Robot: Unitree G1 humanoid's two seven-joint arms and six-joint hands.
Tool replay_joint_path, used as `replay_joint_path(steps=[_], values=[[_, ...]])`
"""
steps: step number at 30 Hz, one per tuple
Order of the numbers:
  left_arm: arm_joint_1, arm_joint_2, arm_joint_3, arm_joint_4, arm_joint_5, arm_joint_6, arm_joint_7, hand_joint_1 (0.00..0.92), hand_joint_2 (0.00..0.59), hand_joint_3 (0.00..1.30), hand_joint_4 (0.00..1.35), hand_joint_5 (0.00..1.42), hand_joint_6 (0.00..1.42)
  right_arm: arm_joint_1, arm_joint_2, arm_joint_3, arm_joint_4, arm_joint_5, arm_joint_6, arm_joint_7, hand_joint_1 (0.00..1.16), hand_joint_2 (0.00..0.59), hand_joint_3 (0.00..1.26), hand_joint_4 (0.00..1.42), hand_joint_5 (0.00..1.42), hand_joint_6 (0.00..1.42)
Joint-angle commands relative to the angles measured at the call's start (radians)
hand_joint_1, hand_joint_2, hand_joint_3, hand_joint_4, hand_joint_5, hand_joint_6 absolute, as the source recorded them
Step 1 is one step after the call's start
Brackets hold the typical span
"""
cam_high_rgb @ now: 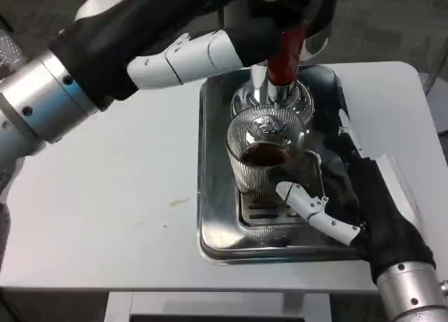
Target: Grasp the cup under the faucet to collect the drink, then remove the cup.
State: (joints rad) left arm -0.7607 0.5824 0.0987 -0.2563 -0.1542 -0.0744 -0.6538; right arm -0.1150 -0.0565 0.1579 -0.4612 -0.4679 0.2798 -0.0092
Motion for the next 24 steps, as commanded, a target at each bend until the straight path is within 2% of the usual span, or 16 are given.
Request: replay_joint_path(steps=[1, 10, 17, 24], values=[[0.044, 0.029, 0.033, -0.064, -0.024, 0.021, 0.005, 0.000, 0.049, 0.17, 0.20, 0.28, 0.21, 0.021, -0.004, -0.009, -0.025, 0.015, -0.024, -0.004, 0.55, 0.263, 0.01, 0.01, 0.10, 0.18], [0.165, 0.073, 0.101, -0.181, -0.057, 0.042, 0.000, 0.000, 0.050, 0.18, 0.21, 0.30, 0.24, 0.034, -0.011, -0.021, -0.044, 0.027, -0.023, 0.001, 0.54, 0.265, 0.02, 0.01, 0.10, 0.18], [0.330, 0.095, 0.184, -0.270, -0.086, 0.042, 0.001, 0.000, 0.055, 0.19, 0.22, 0.31, 0.24, 0.037, -0.016, -0.028, -0.055, 0.041, -0.017, 0.005, 0.54, 0.262, 0.02, 0.01, 0.10, 0.18], [0.556, 0.071, 0.306, -0.371, -0.094, 0.021, 0.021, 0.000, 0.055, 0.19, 0.22, 0.31, 0.24, 0.045, -0.026, -0.038, -0.073, 0.052, -0.015, 0.007, 0.54, 0.263, 0.02, 0.01, 0.10, 0.18]])
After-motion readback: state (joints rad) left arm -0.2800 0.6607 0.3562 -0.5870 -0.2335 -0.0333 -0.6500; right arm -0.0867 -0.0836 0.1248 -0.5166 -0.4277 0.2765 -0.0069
